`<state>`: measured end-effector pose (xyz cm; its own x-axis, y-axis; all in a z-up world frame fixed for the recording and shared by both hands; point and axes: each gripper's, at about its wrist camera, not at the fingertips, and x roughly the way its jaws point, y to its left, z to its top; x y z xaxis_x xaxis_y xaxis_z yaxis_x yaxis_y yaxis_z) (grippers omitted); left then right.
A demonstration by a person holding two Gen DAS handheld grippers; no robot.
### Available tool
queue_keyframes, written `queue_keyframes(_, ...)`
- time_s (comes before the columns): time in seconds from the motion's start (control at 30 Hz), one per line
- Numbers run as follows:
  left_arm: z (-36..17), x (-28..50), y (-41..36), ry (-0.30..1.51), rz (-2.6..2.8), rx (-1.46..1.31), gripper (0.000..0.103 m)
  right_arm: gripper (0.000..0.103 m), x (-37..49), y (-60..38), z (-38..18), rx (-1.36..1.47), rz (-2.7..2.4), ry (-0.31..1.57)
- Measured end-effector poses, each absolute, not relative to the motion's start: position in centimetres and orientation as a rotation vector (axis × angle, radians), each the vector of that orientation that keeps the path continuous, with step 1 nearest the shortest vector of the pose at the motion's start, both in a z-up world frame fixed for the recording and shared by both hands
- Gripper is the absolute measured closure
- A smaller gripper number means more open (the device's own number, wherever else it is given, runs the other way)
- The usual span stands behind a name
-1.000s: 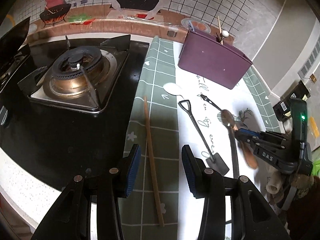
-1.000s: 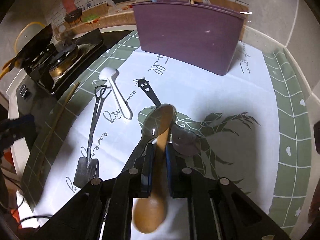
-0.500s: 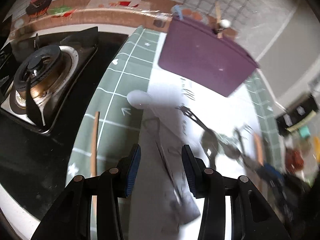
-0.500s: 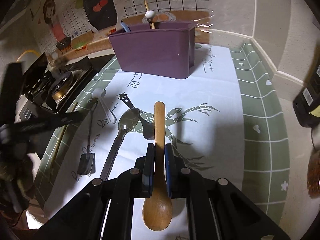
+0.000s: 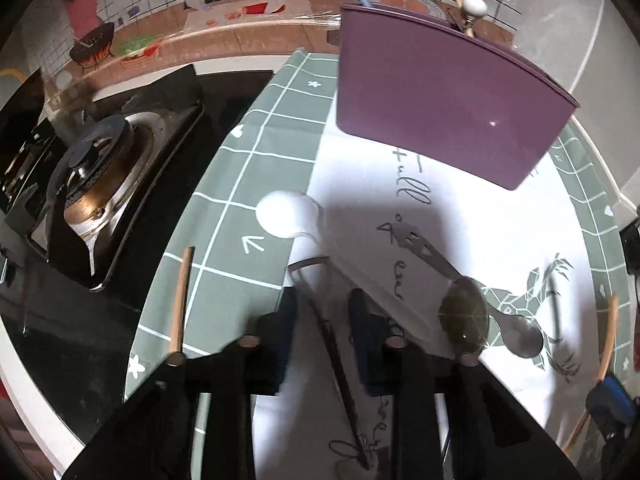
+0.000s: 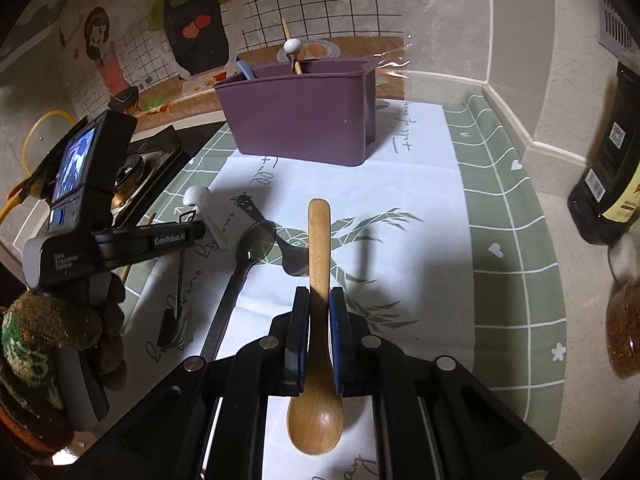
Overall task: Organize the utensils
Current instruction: 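Grasp the small black spatula with the left tool while the right tool holds the wooden spoon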
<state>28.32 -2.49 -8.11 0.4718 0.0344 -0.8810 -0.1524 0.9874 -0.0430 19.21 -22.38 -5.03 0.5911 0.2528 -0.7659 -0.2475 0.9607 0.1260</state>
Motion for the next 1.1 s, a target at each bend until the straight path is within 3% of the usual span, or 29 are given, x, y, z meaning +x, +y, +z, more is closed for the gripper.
queue_keyframes(0.47,-2.6,21.5,0.4,0.936,-0.093,-0.196,0.098,0.094,18.9,-24.0,-3.3,0.087,0.34,0.847)
queue_keyframes(0.73,0.4,17.8,1.2,0.862,-0.129,-0.195,0.098,0.094,19.0,-24.7,-2.7,0.149,0.372,0.837)
queue_keyframes(1.1,-4.0,21.7,2.0,1.029,-0.119,-0.343,0.095,0.094,19.0,-23.1,-2.8,0.096,0.378,0.839)
